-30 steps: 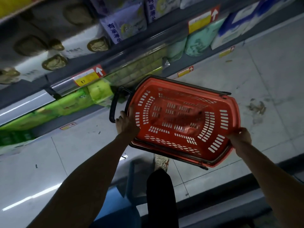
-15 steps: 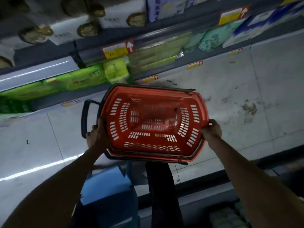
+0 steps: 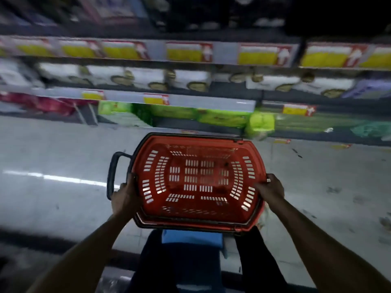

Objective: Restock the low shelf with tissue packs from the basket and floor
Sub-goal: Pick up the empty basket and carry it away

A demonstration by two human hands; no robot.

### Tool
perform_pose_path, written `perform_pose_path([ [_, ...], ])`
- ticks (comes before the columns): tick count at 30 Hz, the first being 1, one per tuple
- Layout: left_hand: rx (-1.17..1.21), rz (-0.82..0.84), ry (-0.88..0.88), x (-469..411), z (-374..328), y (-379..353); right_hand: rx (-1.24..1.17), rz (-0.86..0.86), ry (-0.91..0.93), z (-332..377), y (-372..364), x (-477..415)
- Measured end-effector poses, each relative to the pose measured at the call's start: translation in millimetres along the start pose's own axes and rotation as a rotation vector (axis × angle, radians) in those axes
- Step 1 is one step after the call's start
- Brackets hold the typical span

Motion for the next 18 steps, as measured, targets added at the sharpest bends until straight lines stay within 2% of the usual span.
perform_pose_path([
  [10,0.127,-0.174,0.215,88,219,173,0.22,0.06,0.344,183,-159,186],
  [15,0.146,-0.316,0.294,139,333,254,0.336,0.139,0.507,261,-266,266],
  [18,0.148,-0.359,0.377,169,409,294,0.395,0.193,0.576,312,-322,360],
])
Point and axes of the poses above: each hand's wrist, its own x-axis away from the middle knuckle, its own y-axis out of the back of the hand, z = x × y, the point moved 9 cm from there along -x, towards the middle knuckle, and after that the axes turned 13 degrees about -y, right-handed, at the moved point
